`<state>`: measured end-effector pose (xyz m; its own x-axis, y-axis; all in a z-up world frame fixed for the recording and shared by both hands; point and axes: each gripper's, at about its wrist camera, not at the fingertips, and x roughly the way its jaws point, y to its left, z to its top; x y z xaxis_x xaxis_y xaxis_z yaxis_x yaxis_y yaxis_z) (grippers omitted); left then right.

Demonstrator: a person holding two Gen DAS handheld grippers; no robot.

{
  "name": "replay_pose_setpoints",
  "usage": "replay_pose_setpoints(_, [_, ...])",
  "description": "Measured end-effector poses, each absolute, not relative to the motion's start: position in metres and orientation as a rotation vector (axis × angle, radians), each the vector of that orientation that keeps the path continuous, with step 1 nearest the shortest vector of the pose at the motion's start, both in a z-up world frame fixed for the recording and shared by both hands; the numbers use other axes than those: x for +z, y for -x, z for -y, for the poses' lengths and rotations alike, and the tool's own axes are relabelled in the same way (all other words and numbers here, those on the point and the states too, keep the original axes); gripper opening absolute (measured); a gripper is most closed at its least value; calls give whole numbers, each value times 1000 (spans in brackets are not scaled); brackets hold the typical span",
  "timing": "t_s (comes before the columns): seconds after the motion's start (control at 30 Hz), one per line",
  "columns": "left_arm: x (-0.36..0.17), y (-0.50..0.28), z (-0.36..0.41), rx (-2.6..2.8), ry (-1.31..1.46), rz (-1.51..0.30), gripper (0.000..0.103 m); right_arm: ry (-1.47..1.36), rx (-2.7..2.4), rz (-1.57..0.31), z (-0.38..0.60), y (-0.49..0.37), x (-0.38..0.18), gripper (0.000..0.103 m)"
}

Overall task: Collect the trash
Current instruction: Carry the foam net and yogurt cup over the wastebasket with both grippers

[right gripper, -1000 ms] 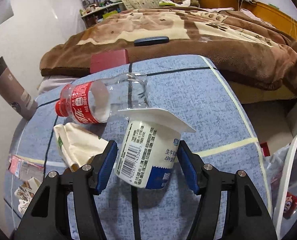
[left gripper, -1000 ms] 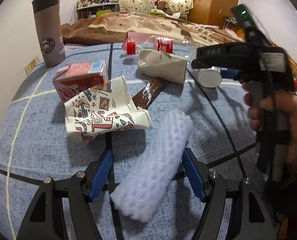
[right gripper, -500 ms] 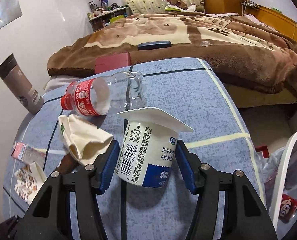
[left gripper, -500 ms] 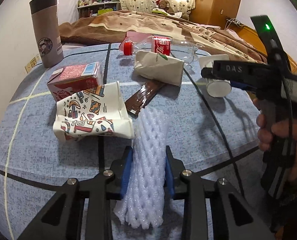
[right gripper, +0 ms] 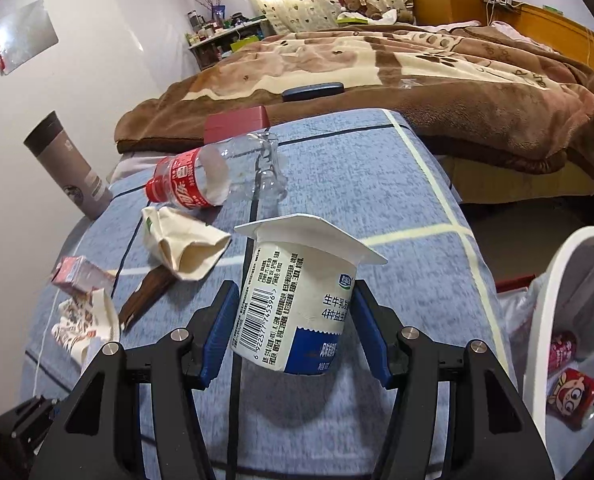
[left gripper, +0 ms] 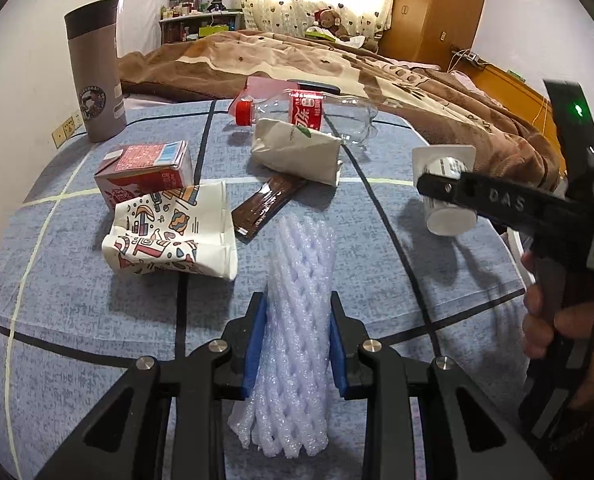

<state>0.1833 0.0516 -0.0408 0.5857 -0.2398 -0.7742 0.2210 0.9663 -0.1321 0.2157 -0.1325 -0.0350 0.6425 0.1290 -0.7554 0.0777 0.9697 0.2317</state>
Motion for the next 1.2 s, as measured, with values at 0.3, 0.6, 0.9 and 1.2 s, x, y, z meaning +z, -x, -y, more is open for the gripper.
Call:
replay_pose_setpoints(0.3, [-33,-175,-31,-296,31,-898,30,-271,57,-867,141,-193,-34,59])
replay_pose_setpoints(0.6, [-19,-167,-4,-338,33,-875,30,-292,65,-829,158,-163,-21,58])
replay_pose_setpoints(0.9, [-8,-163,36,-390,7,-853,30,-315,22,-798,192,-143,-16,58])
replay_pose_setpoints(1.2, [4,-161,89,-462,-33,-826,30,-344,-51,-757,231,-124,-8,59])
